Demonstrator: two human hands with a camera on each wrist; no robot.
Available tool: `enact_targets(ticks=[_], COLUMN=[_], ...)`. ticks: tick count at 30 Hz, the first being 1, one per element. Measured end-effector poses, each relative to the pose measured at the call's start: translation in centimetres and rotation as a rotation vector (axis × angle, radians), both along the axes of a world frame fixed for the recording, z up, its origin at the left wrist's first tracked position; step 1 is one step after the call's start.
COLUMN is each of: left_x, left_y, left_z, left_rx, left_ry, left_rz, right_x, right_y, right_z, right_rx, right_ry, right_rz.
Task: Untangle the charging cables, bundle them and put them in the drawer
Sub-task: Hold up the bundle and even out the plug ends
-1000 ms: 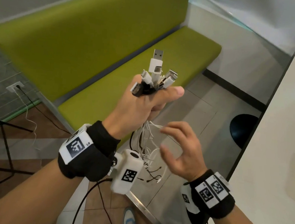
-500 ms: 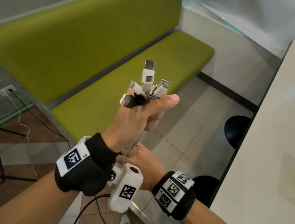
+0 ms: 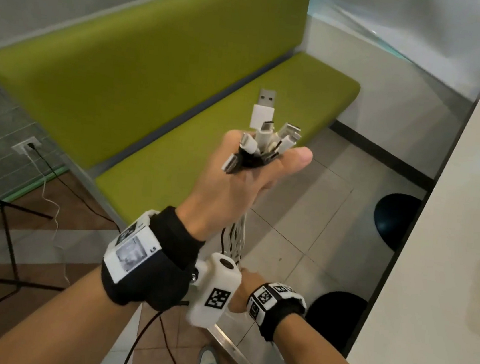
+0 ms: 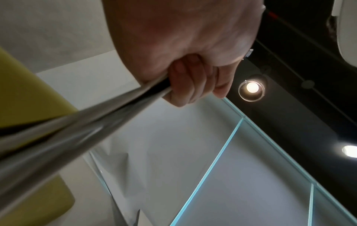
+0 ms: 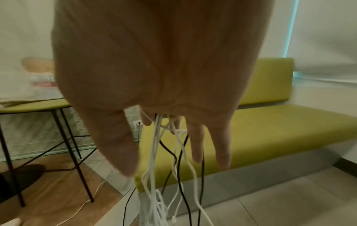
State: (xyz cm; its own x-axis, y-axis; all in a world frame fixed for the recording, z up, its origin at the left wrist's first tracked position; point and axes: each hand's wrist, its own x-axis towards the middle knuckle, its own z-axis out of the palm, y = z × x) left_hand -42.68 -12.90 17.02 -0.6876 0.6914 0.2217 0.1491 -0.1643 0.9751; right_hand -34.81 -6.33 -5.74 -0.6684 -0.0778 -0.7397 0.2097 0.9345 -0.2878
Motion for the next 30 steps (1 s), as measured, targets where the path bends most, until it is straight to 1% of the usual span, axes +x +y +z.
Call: enact_targets(ticks=[2, 4, 5, 8, 12, 15, 19, 21, 24, 28, 30], left_x=[0.3, 0.2, 0.0, -0.3, -0.2, -0.3, -0.5, -0.6, -0.7, -1.0, -1.4], left_y=[-0.1, -0.3, -0.5, -0.9, -0.9, -0.6, -0.4, -0.4, -0.4, -0.4, -0.4], left_z=[-0.6, -0.7, -0.6, -0.3, -0.3, -0.2, 0.4, 0.5, 0.6, 0.5, 0.7], left_rx=[-0.01, -0.028, -0.025, 0.011, -0.026, -0.05, -0.036, -0.033, -0.025, -0.015, -0.005], left_ry=[0.002, 0.011, 0.006, -0.028, 0.033, 0.061, 0.086, 0.095, 0.09, 0.099, 0.101], left_rz=[0.006, 0.012, 0.016, 0.025, 0.015, 0.029, 0.034, 0.045, 0.029, 0.035, 0.041], right_x=[-0.5, -1.0, -1.2, -1.0, -0.3, 0.3, 0.5, 0.6, 0.8, 1.4, 1.7], right_y=[0.4, 0.6, 0.6, 0.7, 1.0, 1.1, 1.5, 1.5, 1.6, 1.8, 2.0], right_z=[-0.3, -1.2, -1.8, -2.4, -3.5, -3.9, -3.7, -3.8, -4.2, -4.8, -5.0], right_rx=[-0.049, -0.061, -0.049, -0.036, -0.004, -0.065, -0.067, -0.055, -0.01, 0.005, -0.016], right_ry=[-0.047, -0.002, 0.017, 0.042, 0.084, 0.105, 0.176, 0.207, 0.295, 0.342, 0.364], right_rz=[-0.125, -0.203, -0.212, -0.154, -0.056, -0.14, -0.148, -0.114, -0.006, 0.04, 0.011])
